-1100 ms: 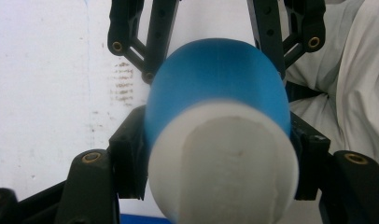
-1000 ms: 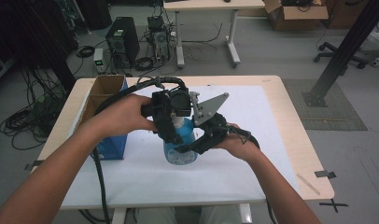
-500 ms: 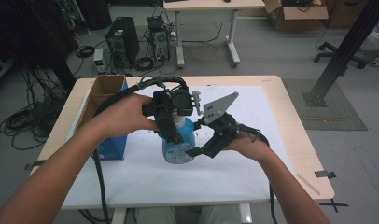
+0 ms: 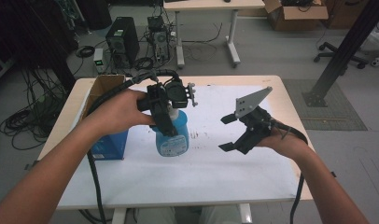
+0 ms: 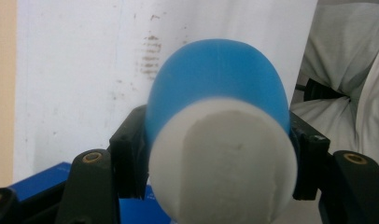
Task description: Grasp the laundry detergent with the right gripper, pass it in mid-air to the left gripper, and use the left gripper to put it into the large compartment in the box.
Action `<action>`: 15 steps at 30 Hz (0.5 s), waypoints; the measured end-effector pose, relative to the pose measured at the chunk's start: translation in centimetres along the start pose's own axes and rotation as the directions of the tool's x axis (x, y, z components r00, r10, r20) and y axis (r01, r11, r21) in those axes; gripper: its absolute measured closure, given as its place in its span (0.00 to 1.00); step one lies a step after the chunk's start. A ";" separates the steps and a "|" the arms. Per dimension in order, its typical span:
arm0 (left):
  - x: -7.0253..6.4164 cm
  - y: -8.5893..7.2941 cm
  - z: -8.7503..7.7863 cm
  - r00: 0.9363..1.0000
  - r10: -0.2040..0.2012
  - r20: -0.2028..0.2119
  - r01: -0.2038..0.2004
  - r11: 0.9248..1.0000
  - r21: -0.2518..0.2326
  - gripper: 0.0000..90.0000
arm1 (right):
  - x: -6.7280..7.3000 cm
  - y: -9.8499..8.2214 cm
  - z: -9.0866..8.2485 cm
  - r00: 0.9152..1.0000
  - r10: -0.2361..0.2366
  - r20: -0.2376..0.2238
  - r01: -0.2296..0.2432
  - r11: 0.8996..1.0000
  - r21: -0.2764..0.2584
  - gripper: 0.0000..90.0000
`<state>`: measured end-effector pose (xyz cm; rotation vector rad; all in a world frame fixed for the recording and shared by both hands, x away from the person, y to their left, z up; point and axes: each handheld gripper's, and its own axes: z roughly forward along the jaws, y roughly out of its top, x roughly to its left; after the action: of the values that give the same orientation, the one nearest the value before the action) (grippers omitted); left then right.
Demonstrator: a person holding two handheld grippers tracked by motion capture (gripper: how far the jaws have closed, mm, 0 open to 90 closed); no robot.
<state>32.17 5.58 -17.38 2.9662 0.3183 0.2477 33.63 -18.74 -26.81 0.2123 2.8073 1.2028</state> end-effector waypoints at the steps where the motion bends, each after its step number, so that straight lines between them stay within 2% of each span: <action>1: 0.1 0.0 -0.1 1.000 -0.014 -0.002 0.014 1.000 0.002 0.42 | 0.0 -0.1 -0.3 1.000 0.002 0.005 -0.002 1.000 0.008 0.12; 8: 0.6 0.0 -0.8 0.996 -0.082 -0.023 0.082 0.997 0.015 0.42 | -0.1 -0.7 -2.4 0.999 0.003 0.054 -0.009 0.995 0.102 0.10; 10: 0.8 0.1 -1.2 0.993 -0.115 -0.034 0.115 0.993 0.010 0.42 | -0.2 -0.8 -2.9 0.998 0.002 0.071 -0.011 0.992 0.124 0.10; 12: 0.9 0.1 -1.7 0.991 -0.130 -0.044 0.131 0.991 0.016 0.42 | -0.2 -0.9 -3.3 0.997 -0.004 0.082 -0.008 0.989 0.147 0.09; 15: 1.4 0.1 -2.3 0.980 -0.191 -0.050 0.192 0.981 0.018 0.42 | -0.2 -1.0 -3.8 0.996 -0.007 0.090 -0.008 0.986 0.167 0.09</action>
<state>33.14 6.10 -14.87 2.9277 0.6125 0.2936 33.28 -22.16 -24.96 0.2711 2.8285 0.9317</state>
